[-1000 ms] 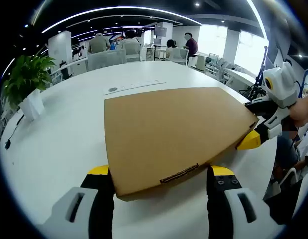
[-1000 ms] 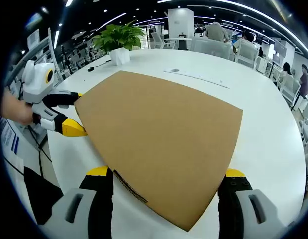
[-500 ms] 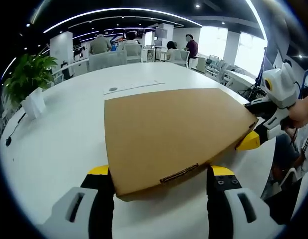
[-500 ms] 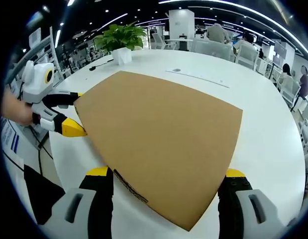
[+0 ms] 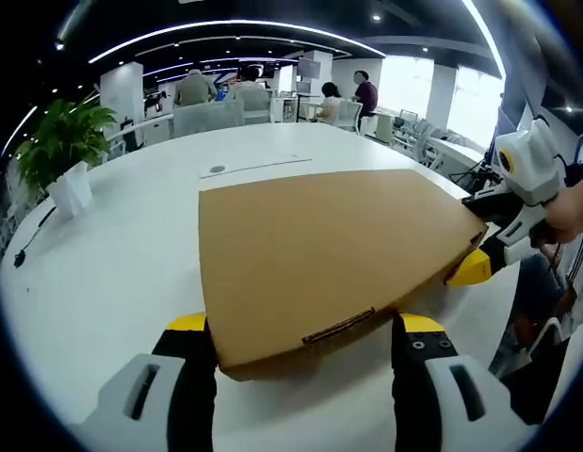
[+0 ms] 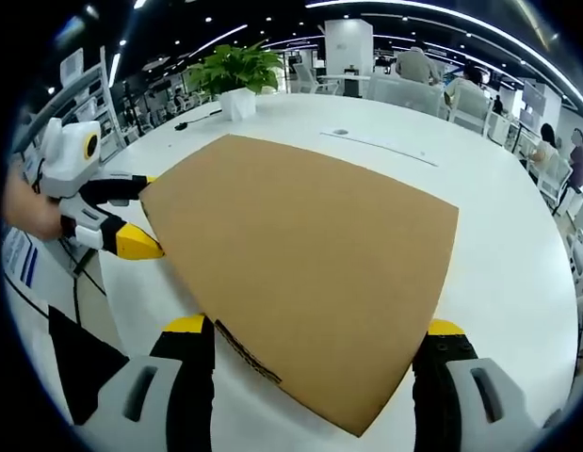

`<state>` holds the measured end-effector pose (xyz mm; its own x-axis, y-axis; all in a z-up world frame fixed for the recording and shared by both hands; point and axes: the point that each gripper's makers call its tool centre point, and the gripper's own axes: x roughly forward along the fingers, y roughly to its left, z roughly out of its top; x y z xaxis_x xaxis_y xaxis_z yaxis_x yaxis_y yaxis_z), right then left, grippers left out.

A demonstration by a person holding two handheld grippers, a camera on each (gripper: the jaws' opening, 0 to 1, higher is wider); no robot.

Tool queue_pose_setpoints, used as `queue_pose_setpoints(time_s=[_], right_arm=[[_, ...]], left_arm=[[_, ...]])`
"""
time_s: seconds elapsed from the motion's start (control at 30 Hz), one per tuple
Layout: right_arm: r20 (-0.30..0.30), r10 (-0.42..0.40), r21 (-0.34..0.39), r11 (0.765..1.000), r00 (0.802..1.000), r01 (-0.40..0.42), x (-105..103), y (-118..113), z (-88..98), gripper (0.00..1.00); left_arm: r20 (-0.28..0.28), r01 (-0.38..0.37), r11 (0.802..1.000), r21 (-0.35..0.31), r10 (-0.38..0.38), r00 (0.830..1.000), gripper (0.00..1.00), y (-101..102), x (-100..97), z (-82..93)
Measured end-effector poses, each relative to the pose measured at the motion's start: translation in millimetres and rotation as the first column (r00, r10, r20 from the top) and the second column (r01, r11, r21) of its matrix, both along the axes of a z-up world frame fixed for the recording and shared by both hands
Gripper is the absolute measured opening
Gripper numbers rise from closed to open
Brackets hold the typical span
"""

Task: Operate the shoe box by opening the lid, removing the specified soft item, and placing it in the target area until the item is outside and the box remains undamaged.

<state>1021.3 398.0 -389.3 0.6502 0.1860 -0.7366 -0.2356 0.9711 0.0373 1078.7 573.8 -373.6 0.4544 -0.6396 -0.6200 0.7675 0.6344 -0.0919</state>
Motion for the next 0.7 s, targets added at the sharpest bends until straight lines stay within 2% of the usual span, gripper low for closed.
queue_pose_setpoints(time_s=[0.27,0.7], right_arm=[[0.013,0.019,0.005,1.000,1.000,-0.019,-11.4,3.3,0.9,0.88],[0.021,0.028,0.005,1.000,0.999,-0.029,-24.5,5.6,2.8,0.88]], left_arm=[[-0.012,-0.013,1.000,0.004,0.013,1.000,0.76,3.2,-11.7,3.9],[-0.010,-0.026,1.000,0.001,0.026,1.000,0.76,8.3,-21.5,-0.7]])
